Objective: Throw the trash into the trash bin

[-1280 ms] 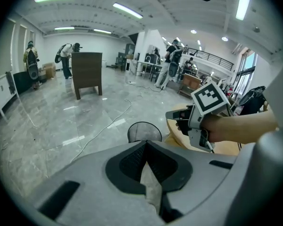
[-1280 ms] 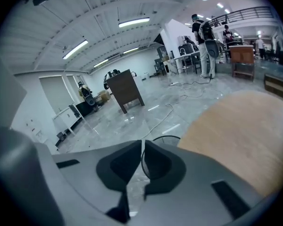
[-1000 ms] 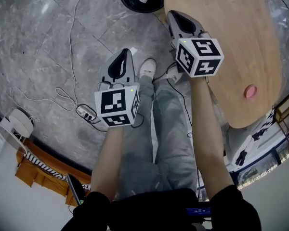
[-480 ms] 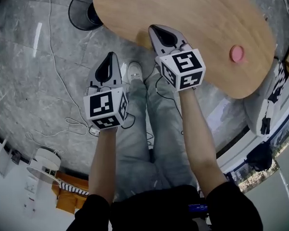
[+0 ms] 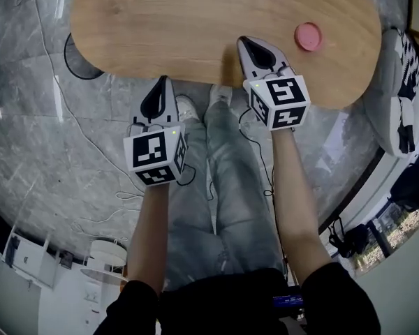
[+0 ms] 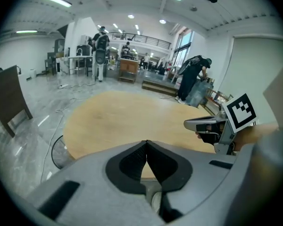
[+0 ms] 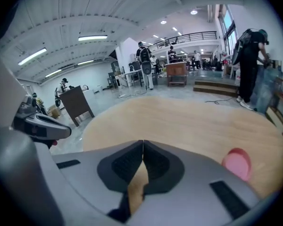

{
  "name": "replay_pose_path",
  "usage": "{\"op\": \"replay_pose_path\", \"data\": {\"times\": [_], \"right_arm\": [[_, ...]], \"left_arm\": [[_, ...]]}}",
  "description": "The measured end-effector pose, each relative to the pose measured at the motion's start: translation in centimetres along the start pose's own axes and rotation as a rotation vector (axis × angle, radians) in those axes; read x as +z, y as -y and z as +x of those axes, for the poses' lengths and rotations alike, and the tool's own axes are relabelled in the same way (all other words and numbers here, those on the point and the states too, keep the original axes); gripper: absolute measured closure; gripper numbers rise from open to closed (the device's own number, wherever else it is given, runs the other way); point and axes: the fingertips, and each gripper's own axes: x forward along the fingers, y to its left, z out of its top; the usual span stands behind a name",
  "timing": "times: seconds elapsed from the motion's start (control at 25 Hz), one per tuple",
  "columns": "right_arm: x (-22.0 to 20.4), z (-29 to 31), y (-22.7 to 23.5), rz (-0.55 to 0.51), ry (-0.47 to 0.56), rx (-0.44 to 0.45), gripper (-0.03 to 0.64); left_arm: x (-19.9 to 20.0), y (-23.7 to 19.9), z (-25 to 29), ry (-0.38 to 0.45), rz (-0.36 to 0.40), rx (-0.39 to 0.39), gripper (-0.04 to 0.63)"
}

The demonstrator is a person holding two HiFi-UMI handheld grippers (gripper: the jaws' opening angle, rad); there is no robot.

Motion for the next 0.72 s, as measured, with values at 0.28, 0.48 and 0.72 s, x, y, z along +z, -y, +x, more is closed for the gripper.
{"op": "replay_pose_path", "data": {"times": [0.28,0.48,0.72], "right_arm": [[-2.6,-4.3,9.0,0.026,-0.005,-0.143,0.604],[-4.5,-5.9,13.9,0.001,-0.037,-0.183,0.601],[-7.2,-6.0,17.2,-0.145,-0.151,-0.218,0.601]], "left_arm": [[0.2,7.2,3.0,-0.036,0.083,-0.082,0.589],[0.3,11.2,5.2,-0.053,0.106,-0.119,0.589],[-0.6,14.3,7.5,-0.077,0.127,-0.144,0.589]]}}
